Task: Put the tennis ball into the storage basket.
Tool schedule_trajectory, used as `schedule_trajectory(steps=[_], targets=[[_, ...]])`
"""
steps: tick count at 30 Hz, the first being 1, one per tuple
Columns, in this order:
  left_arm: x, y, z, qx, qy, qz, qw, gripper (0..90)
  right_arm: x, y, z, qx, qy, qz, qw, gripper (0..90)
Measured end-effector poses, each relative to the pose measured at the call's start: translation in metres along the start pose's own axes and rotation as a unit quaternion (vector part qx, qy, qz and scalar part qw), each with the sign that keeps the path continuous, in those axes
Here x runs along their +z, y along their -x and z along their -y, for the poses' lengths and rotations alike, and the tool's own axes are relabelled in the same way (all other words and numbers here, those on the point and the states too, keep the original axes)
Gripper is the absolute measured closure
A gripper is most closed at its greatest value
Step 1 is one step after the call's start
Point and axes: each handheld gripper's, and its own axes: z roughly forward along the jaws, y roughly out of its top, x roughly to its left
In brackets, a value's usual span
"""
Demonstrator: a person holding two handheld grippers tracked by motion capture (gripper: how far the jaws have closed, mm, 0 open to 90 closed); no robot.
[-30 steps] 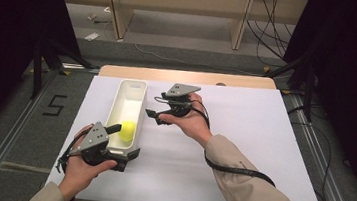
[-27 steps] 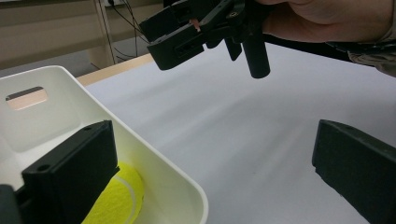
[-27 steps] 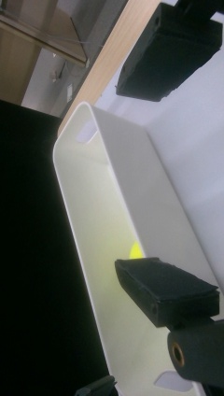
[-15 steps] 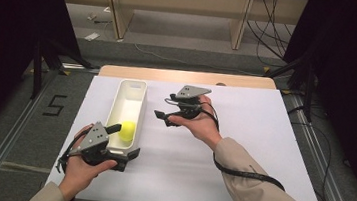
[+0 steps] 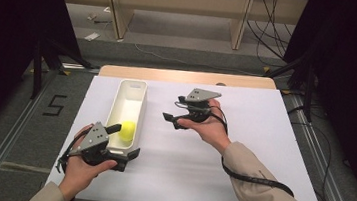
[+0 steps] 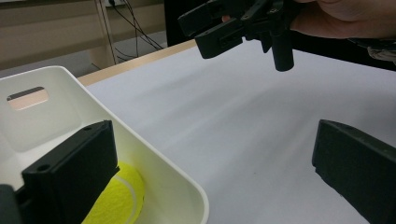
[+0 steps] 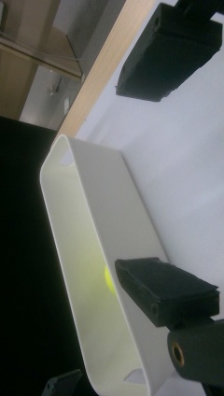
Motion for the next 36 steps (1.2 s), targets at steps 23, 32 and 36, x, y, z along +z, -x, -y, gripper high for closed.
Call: schedule_trajectory(steps=[23,32,36], targets=[[0.0,0.0,0.0,-0.001,0.0,-0.001,1.0,0.0,-0.055,0.013,0.031,0.019,0.007,0.032,0.9993,15.2],[0.0,0.0,0.0,-0.002,0.0,0.0,1.0,0.0,-0.074,0.016,0.038,0.027,0.014,0.043,0.9986,15.2],[-0.001,0.0,0.0,-0.004,0.001,-0.001,1.0,0.0,-0.082,0.016,0.041,0.027,0.017,0.046,0.9984,15.2]])
